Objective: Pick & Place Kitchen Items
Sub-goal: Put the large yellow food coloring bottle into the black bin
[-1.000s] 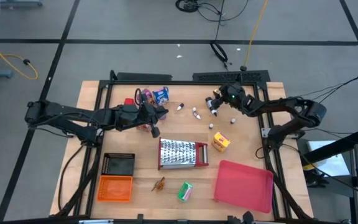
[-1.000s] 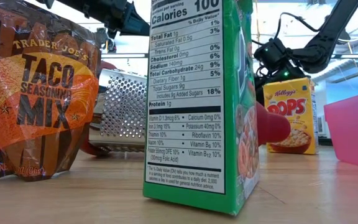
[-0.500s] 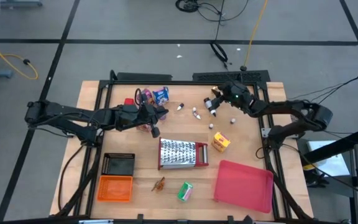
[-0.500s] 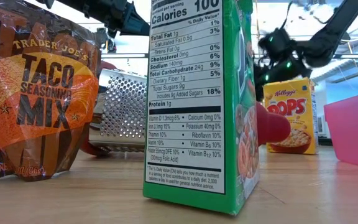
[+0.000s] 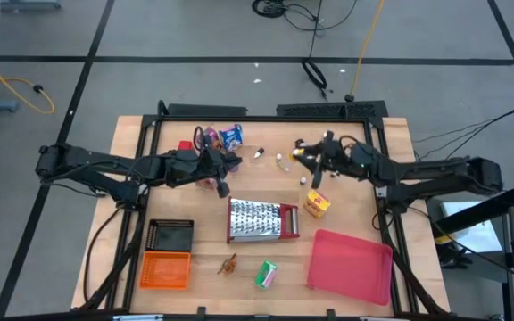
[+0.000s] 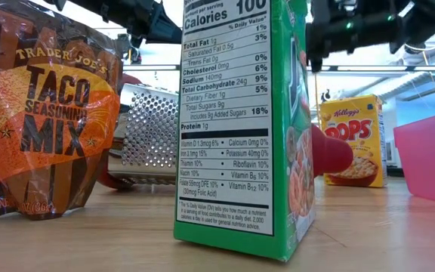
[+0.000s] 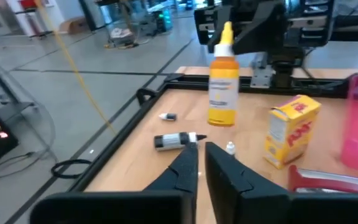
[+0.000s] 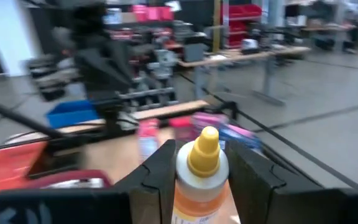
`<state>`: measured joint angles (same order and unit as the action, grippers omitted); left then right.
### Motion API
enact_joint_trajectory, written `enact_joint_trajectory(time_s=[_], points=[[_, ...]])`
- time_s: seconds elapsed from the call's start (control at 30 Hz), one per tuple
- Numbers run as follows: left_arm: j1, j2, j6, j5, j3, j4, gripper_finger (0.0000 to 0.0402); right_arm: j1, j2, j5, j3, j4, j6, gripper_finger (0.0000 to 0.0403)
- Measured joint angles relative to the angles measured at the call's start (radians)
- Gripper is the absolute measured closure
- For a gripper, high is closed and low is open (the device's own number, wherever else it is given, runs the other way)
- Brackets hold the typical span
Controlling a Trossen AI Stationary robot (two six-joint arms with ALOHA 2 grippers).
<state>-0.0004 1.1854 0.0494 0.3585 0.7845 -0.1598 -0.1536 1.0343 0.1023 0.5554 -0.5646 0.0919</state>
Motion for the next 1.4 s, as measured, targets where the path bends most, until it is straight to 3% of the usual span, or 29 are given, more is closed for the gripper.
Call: enact_joint_trajectory(time_s=[0.27,0.47,0.63,1.23,1.4], points=[[-0.001,0.0,-0.068,-0.044,0.0,-0.016,0.0246,0.155,0.059,0.031,0.117,0.026,-0.083,0.0295],[-0.009,0.008,-0.137,-0.053,0.0,-0.036,0.0163,0.18,0.144,0.032,0.189,0.025,-0.102,0.0295],[-0.029,0.044,-0.137,-0.117,0.001,-0.076,0.0126,0.182,0.226,0.032,0.262,0.026,-0.125,0.0295],[-0.054,0.211,-0.123,-0.15,0.002,-0.294,0.0117,0.182,0.356,0.027,0.383,0.047,-0.139,0.0295],[-0.053,0.235,-0.13,-0.157,0.0,-0.309,0.0158,0.182,0.356,0.024,0.384,0.054,-0.138,0.0295]])
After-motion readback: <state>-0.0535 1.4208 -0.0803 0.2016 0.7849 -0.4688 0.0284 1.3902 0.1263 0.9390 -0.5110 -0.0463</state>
